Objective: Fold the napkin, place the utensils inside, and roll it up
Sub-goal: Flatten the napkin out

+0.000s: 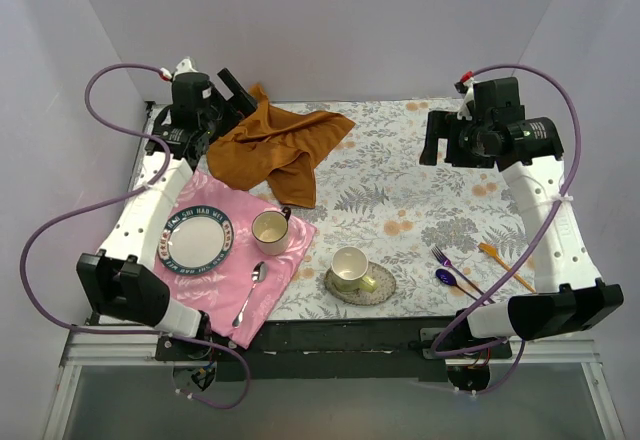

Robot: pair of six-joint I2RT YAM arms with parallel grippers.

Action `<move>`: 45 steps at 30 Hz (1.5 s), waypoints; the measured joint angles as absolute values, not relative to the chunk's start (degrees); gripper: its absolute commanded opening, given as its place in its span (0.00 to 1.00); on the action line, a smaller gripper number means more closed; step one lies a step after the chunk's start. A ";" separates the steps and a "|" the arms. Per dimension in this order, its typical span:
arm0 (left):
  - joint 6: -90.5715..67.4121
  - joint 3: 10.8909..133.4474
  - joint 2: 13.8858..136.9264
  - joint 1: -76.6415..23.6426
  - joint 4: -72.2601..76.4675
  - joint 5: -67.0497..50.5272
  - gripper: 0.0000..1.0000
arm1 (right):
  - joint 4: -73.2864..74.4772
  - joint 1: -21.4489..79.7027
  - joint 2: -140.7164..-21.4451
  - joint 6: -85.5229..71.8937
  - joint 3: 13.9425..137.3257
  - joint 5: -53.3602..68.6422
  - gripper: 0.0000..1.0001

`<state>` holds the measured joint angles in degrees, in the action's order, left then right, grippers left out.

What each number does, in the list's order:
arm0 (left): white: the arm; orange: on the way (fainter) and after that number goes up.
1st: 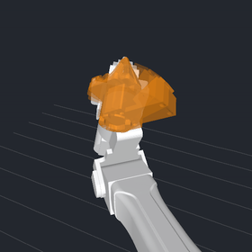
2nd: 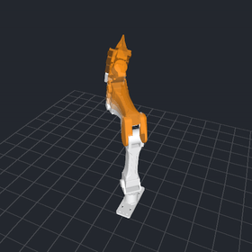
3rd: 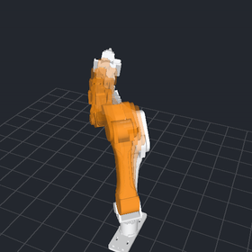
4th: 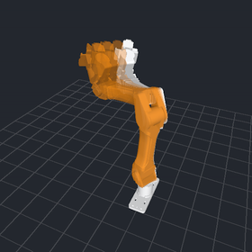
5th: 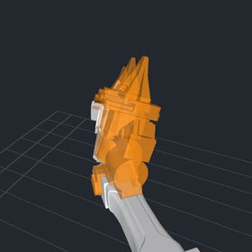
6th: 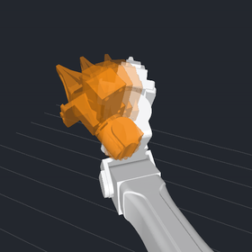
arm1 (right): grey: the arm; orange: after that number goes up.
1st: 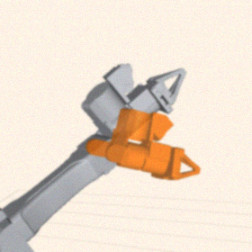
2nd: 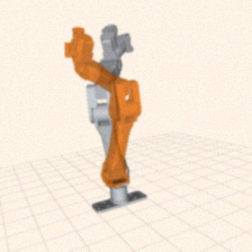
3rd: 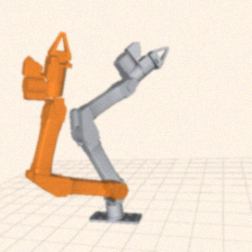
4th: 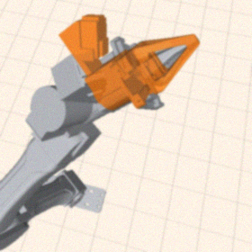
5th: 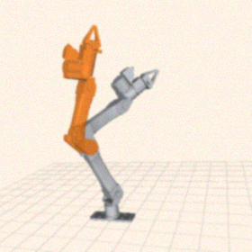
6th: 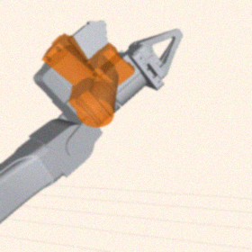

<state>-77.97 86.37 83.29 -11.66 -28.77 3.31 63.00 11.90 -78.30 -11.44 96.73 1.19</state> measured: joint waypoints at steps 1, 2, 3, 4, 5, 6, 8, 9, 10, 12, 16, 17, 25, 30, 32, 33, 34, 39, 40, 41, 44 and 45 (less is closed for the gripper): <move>-78.11 87.66 84.20 -12.69 -31.14 4.67 0.98 | 62.78 11.90 -78.30 -11.33 96.25 1.26 0.99; -78.24 88.82 85.34 -13.41 -32.84 5.61 0.98 | 62.35 11.90 -78.30 -11.29 95.55 1.37 0.99; -78.43 89.84 86.52 -14.00 -34.26 6.13 0.98 | 61.78 11.90 -78.32 -11.38 94.78 1.76 0.99; -78.65 90.52 87.57 -14.50 -35.44 6.37 0.98 | 61.21 11.90 -78.46 -11.42 94.00 2.28 0.99; -78.96 91.05 89.01 -14.87 -37.04 6.57 0.98 | 60.75 12.03 -78.91 -11.64 93.41 2.96 0.99; -79.20 91.44 90.24 -14.98 -38.39 6.72 0.98 | 60.20 12.25 -79.35 -11.84 93.01 3.40 0.99; -79.70 93.84 94.48 -14.96 -42.92 7.27 0.98 | 57.93 13.21 -81.25 -12.82 92.03 4.67 0.99; -79.68 95.15 96.92 -14.96 -44.66 7.57 0.98 | 56.93 13.80 -82.11 -13.30 91.64 5.34 0.99; -79.64 96.51 99.29 -14.92 -46.33 7.84 0.98 | 55.68 14.79 -83.24 -13.85 91.11 6.35 0.99; -79.61 99.33 103.59 -14.61 -49.71 8.86 0.94 | 54.19 16.84 -86.00 -15.11 90.89 8.08 0.99; -79.81 101.47 109.80 -13.58 -54.02 10.66 0.84 | 51.27 21.91 -92.49 -17.87 90.91 10.52 0.99; -79.77 101.47 110.54 -13.28 -54.59 10.83 0.84 | 50.57 23.05 -93.84 -18.85 90.91 10.96 0.99; -79.94 101.41 115.13 -11.22 -55.88 13.02 0.77 | 43.72 26.94 -98.85 -27.77 89.62 13.78 0.94; -78.76 99.53 115.20 -11.25 -54.78 15.66 0.77 | 40.99 29.08 -106.61 -31.79 94.65 12.86 0.89; -78.89 97.17 114.78 -11.31 -54.74 16.34 0.76 | 39.40 30.30 -109.54 -34.41 95.57 12.80 0.88; -79.18 95.46 114.50 -11.35 -54.72 16.75 0.75 | 38.81 30.85 -110.76 -35.48 95.83 12.75 0.84; -79.44 94.32 114.41 -11.38 -54.87 16.97 0.75 | 38.17 31.44 -112.01 -36.99 95.90 12.75 0.81; -81.58 89.03 113.93 -11.38 -54.94 18.35 0.68 | 34.96 33.30 -115.09 -42.44 94.89 13.39 0.70; -81.91 87.88 113.45 -11.38 -54.61 18.44 0.64 | 34.02 33.43 -115.09 -43.33 94.13 13.58 0.69; -82.11 87.15 113.03 -11.38 -54.50 18.48 0.63 | 33.30 33.47 -115.09 -43.88 93.54 13.82 0.67; -82.41 86.61 112.51 -11.38 -53.41 18.61 0.63 | 31.79 33.45 -115.61 -45.15 92.88 14.52 0.65; -82.41 86.65 112.42 -11.38 -52.88 18.65 0.62 | 31.05 33.45 -115.96 -45.36 92.90 14.76 0.64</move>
